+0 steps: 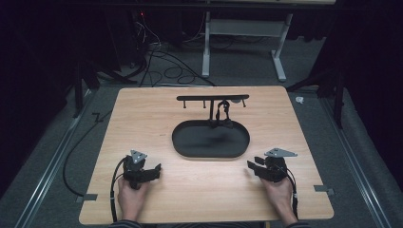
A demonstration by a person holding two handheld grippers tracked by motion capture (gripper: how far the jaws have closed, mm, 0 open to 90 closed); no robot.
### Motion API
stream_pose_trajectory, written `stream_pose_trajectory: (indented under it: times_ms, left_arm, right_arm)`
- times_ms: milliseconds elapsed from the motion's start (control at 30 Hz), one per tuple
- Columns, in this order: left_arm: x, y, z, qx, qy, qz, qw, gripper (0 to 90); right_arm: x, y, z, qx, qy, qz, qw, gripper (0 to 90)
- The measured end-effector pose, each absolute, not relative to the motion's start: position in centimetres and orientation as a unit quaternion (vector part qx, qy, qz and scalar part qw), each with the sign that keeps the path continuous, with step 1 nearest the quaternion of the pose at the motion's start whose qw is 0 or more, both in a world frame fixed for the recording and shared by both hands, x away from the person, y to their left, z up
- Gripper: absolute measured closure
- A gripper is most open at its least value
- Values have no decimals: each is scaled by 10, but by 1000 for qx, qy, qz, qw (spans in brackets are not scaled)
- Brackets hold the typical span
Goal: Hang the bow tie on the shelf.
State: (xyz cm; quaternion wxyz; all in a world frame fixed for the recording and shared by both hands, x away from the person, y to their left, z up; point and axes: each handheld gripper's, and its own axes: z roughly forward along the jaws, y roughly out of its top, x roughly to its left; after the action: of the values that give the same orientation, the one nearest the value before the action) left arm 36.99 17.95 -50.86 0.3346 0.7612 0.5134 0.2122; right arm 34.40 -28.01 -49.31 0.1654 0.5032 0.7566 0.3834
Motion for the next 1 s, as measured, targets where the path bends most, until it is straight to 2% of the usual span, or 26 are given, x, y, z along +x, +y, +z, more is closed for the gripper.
stream_pose_trajectory:
  times_ms: [867, 1000]
  left_arm:
    - [370, 179, -509, 761, 513, 212, 335, 148]
    - [370, 179, -509, 761, 513, 212, 335, 148]
  right_arm:
    - [348, -272, -502, 505, 760, 364, 186, 586]
    - [348, -271, -502, 499, 764, 362, 189, 538]
